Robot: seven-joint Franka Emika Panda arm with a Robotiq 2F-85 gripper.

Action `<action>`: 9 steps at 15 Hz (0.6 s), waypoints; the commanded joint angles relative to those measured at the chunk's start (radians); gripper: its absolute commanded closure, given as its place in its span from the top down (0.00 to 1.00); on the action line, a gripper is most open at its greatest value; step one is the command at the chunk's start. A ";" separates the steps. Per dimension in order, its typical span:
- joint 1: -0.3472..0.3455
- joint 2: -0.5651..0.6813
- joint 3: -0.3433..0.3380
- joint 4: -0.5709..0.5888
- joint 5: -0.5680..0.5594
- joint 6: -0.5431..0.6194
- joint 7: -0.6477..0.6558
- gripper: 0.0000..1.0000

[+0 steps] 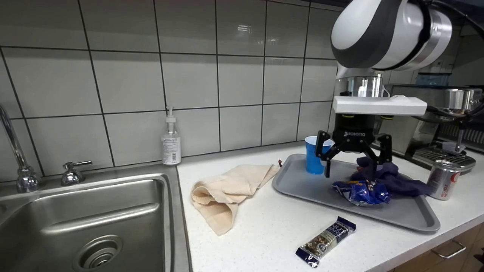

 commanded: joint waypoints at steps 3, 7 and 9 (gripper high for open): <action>0.039 -0.049 0.057 -0.077 0.058 0.021 0.081 1.00; 0.063 -0.026 0.085 -0.094 0.110 0.053 0.127 1.00; 0.069 -0.011 0.091 -0.095 0.128 0.079 0.155 1.00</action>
